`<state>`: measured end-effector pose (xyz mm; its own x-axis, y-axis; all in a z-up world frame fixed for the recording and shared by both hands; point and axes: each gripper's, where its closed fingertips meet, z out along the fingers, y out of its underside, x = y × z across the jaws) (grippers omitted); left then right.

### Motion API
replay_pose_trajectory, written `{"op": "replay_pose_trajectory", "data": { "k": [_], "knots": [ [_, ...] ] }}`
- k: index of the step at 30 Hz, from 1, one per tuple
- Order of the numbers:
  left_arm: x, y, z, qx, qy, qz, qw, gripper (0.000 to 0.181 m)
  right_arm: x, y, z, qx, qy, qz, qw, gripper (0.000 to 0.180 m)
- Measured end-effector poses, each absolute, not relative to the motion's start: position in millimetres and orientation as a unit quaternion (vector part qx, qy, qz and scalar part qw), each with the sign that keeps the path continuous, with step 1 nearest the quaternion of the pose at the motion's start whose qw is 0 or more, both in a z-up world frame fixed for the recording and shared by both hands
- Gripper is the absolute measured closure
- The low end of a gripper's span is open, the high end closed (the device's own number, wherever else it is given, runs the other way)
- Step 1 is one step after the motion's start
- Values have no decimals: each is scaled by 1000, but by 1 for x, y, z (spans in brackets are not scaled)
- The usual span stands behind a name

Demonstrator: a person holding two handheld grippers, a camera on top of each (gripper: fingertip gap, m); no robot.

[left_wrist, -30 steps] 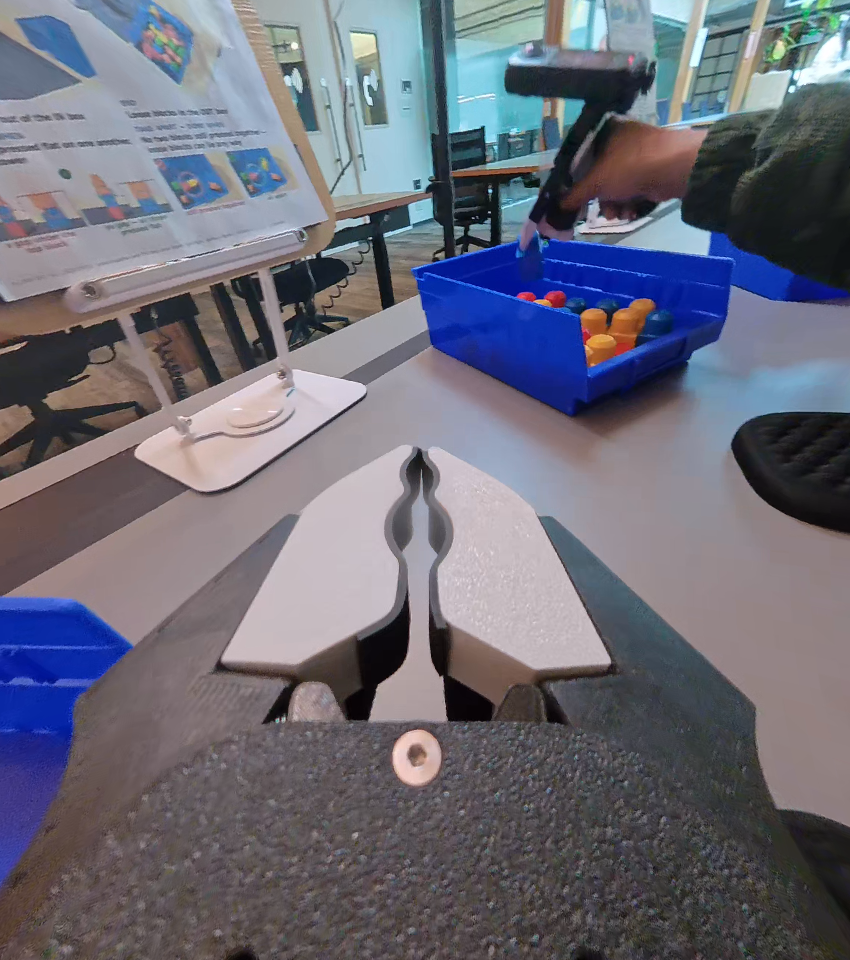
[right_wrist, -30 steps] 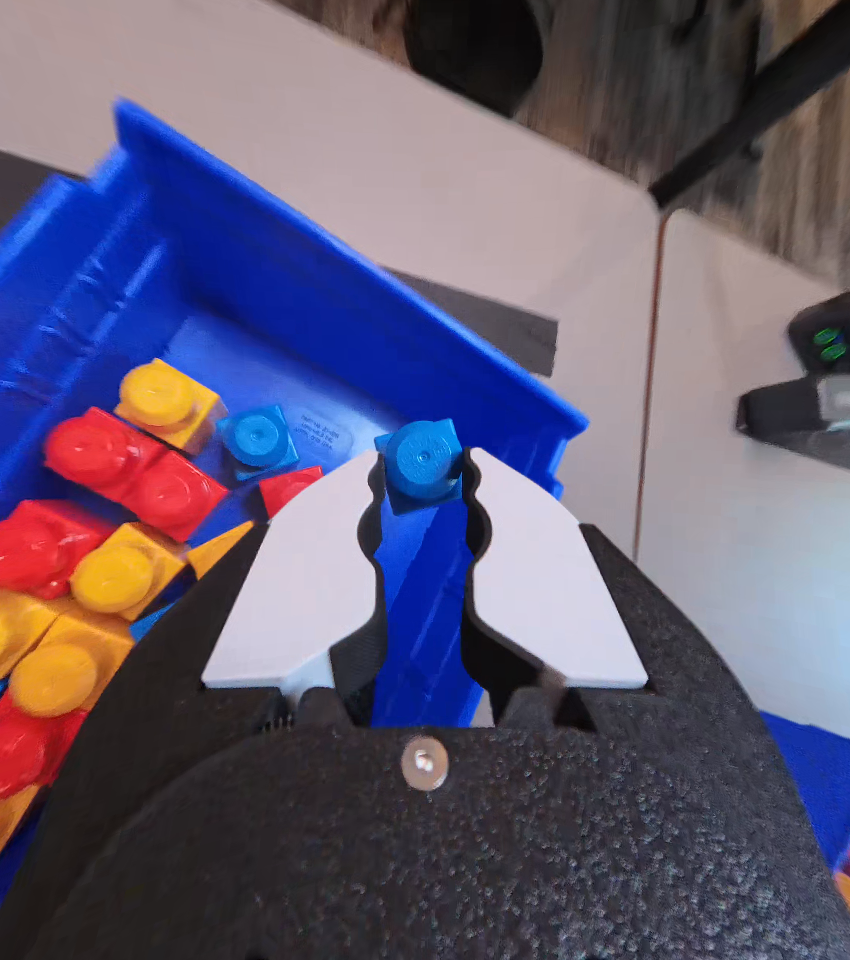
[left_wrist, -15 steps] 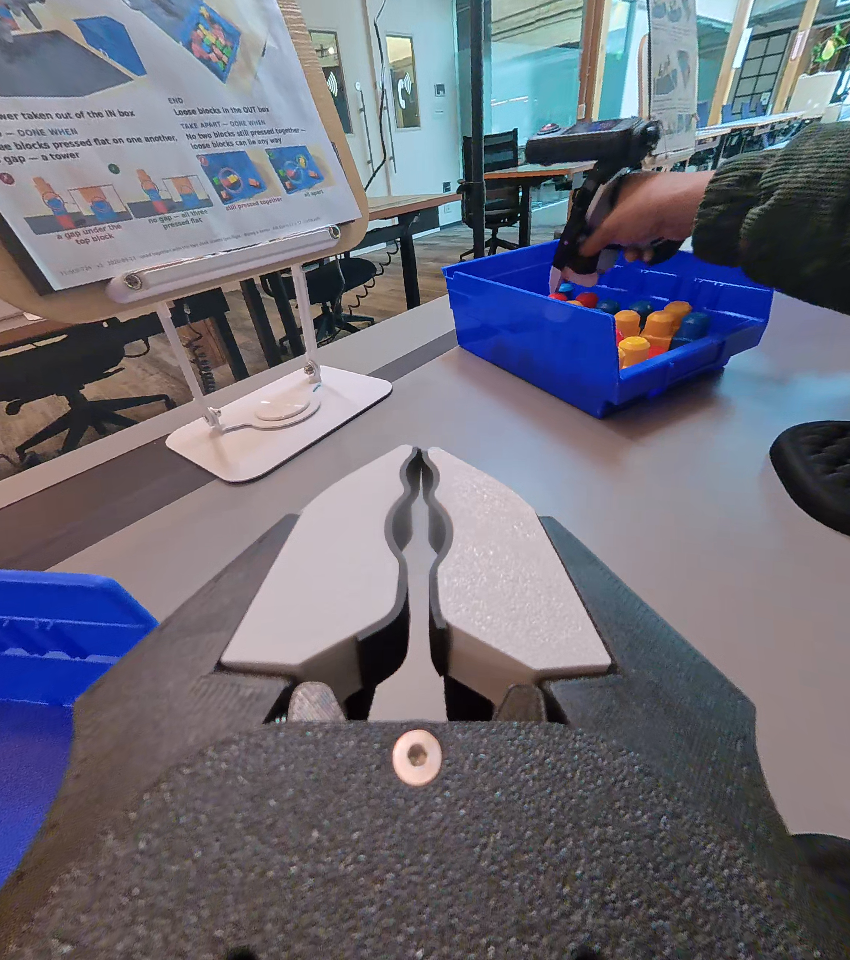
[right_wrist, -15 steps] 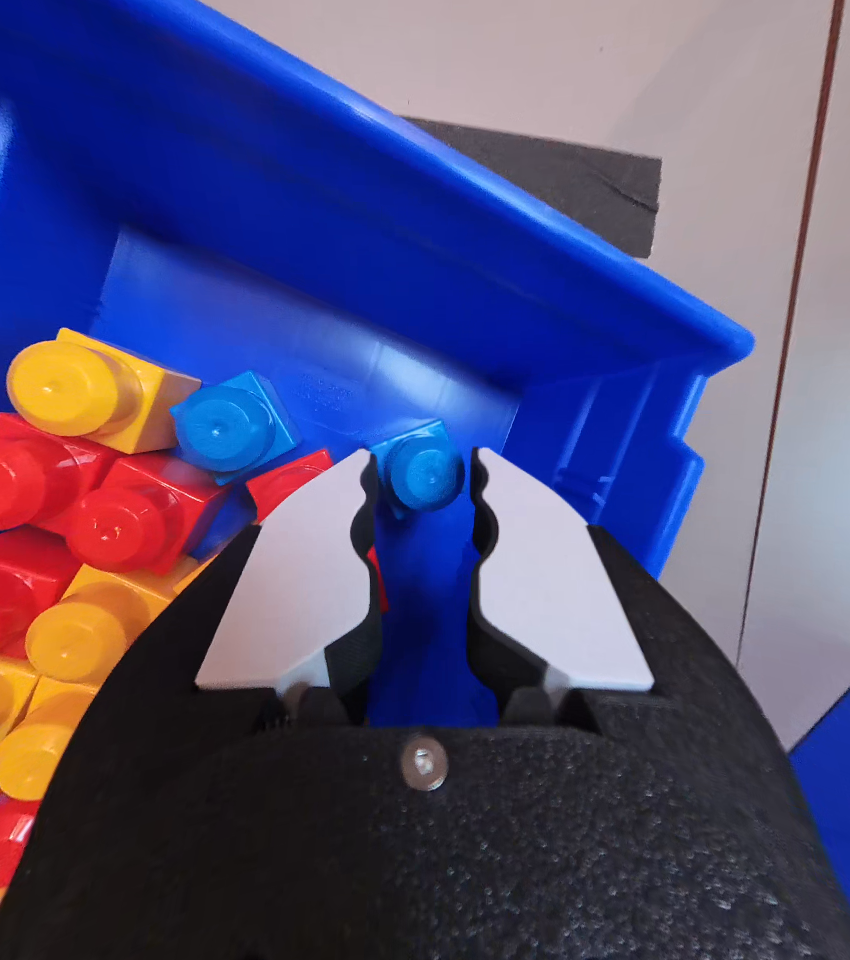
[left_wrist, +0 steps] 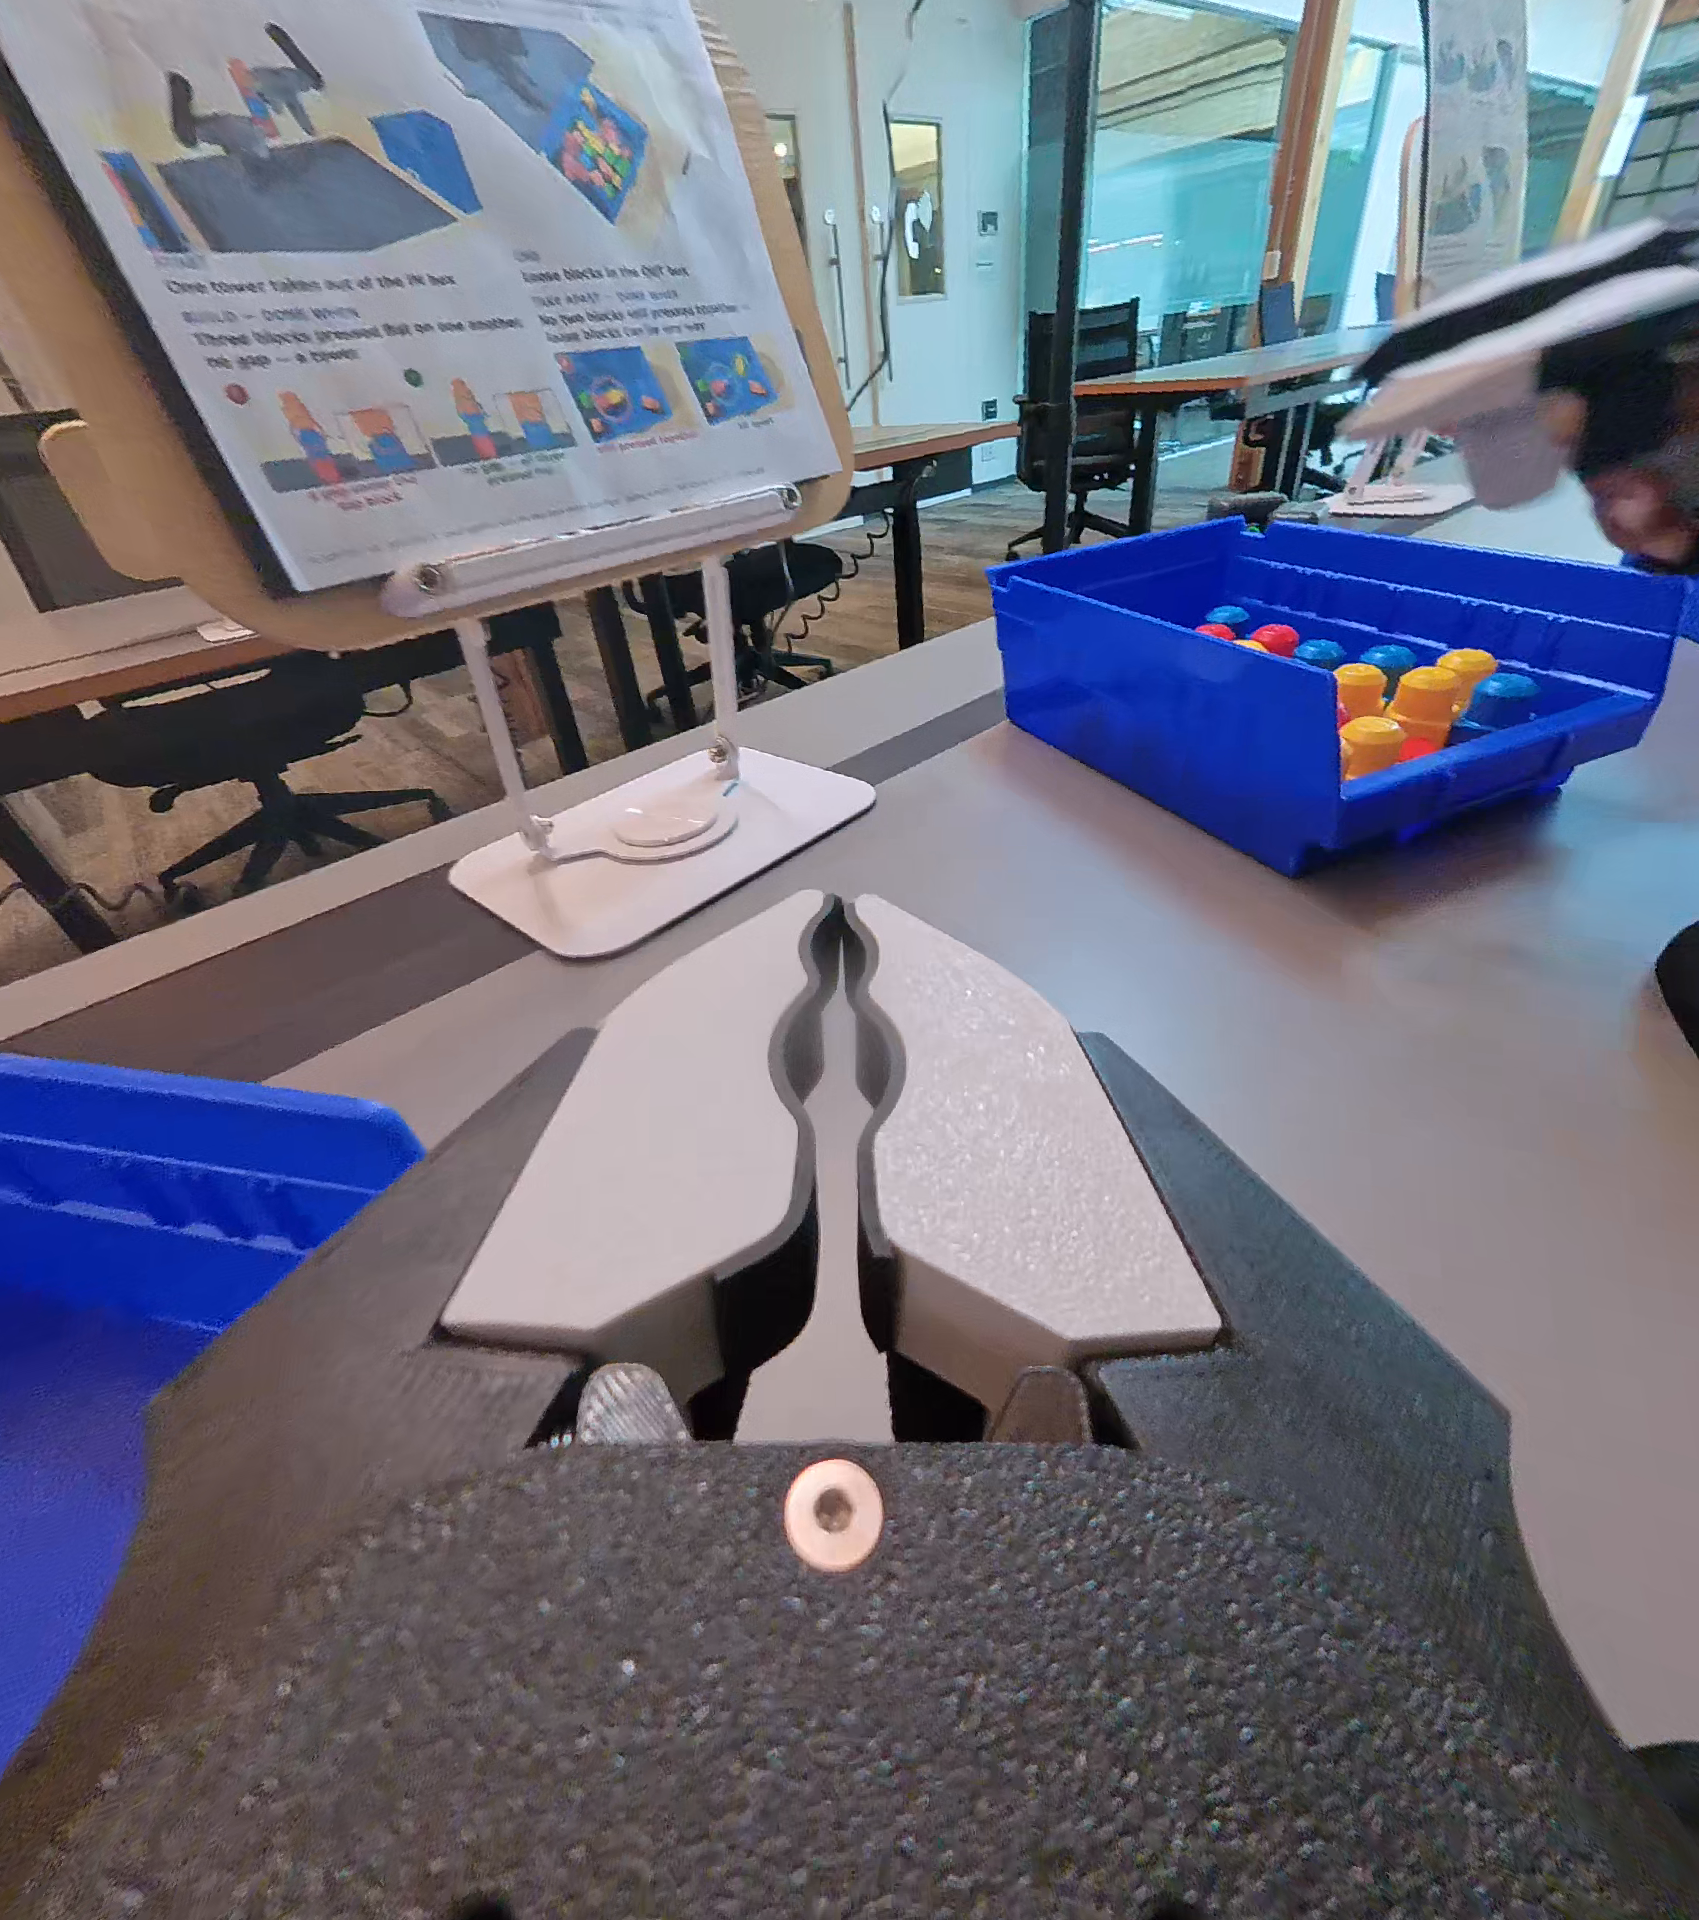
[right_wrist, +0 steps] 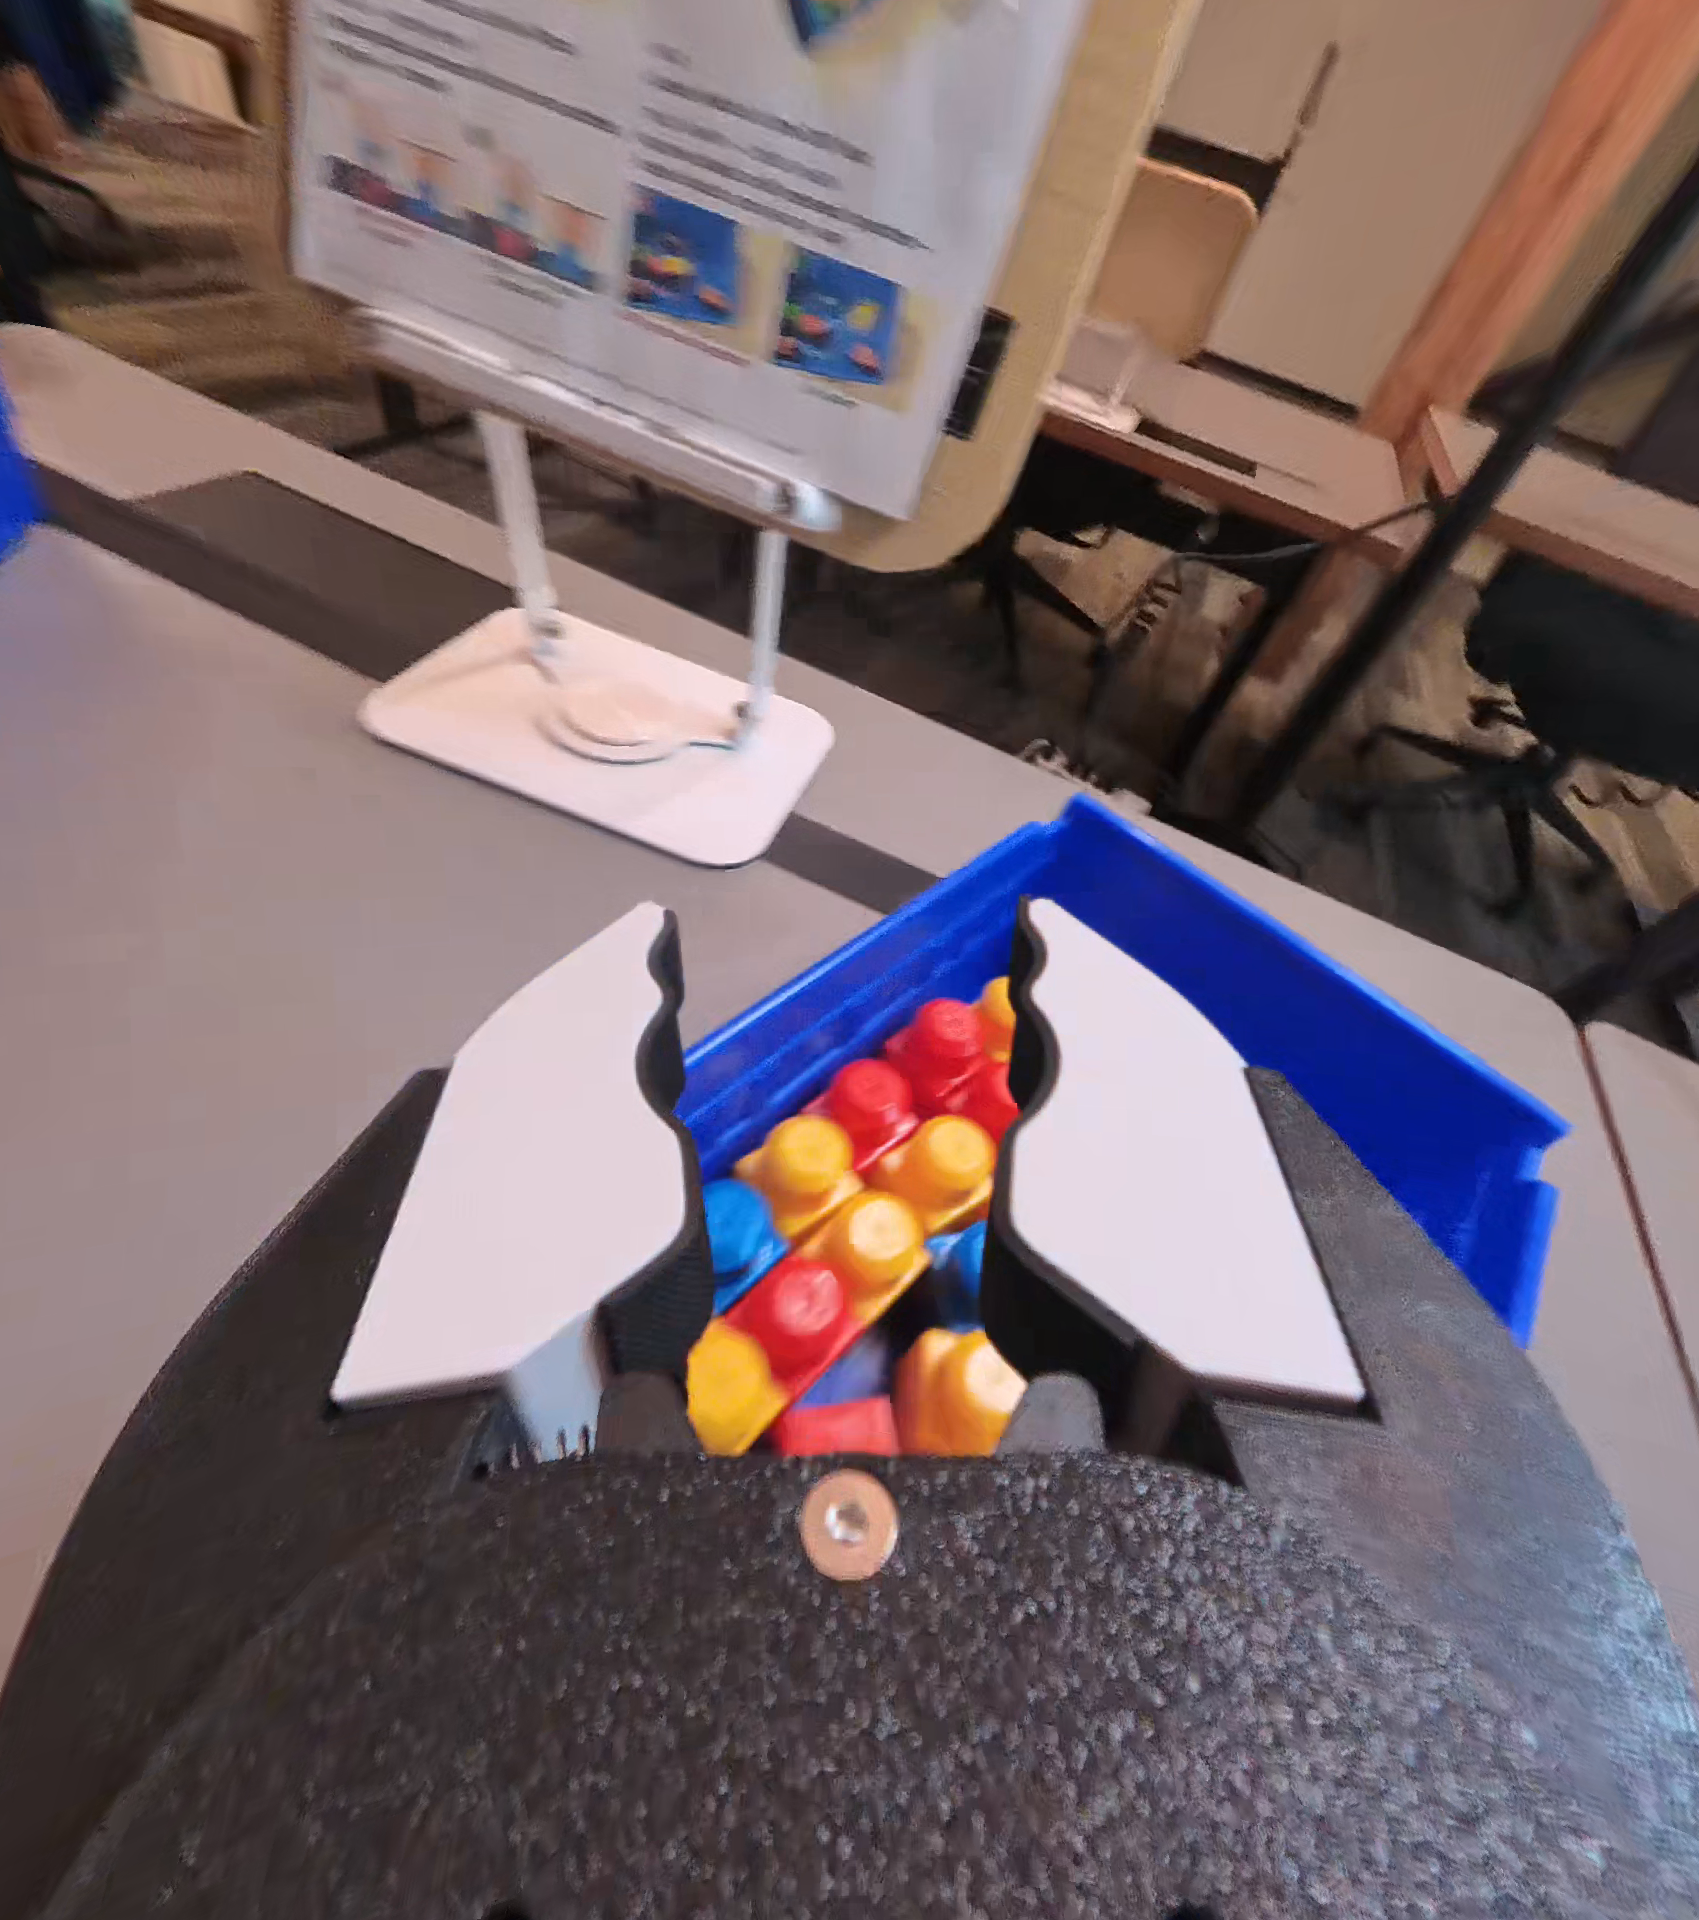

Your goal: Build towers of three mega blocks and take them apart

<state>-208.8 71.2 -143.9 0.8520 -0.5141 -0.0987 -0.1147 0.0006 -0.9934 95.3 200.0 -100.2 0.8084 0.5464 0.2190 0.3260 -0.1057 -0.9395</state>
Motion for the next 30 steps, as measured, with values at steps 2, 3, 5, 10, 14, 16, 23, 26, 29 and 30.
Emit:
{"op": "replay_pose_trajectory", "data": {
  "k": [2, 3, 5, 10, 14, 16, 23, 26, 29, 30],
  "knots": [
    [-218, 70, -138, -689, 216, -138, 678, 181, 89, 166, -107, -727, -306, 105, 605, 119],
    [-224, 69, -134, -689, 208, -128, 683, 181, 90, 151, -112, -725, -308, 107, 606, 119],
    [-242, 65, -123, -684, 186, -97, 698, 181, 93, 125, -123, -723, -304, 114, 609, 120],
    [-307, 42, -94, -659, 103, -18, 745, 181, 120, 89, -150, -729, -254, 120, 625, 122],
    [-370, 21, -99, -666, 30, 72, 742, 181, 146, 83, -152, -724, -194, 121, 651, 122],
    [-401, 8, -107, -672, -2, 117, 731, 178, 160, 86, -150, -722, -172, 108, 661, 121],
    [-452, -10, -157, -738, -56, 139, 658, 120, 169, 90, -154, -722, -139, 118, 668, 120],
    [-451, 6, -189, -779, -63, 91, 618, 113, 164, 89, -157, -723, -147, 119, 664, 121],
    [-456, 16, -213, -817, -55, 87, 567, 132, 159, 88, -158, -723, -156, 115, 663, 122],
    [-462, 17, -215, -821, -55, 102, 559, 144, 158, 88, -158, -724, -159, 115, 661, 122]
  ]
}}
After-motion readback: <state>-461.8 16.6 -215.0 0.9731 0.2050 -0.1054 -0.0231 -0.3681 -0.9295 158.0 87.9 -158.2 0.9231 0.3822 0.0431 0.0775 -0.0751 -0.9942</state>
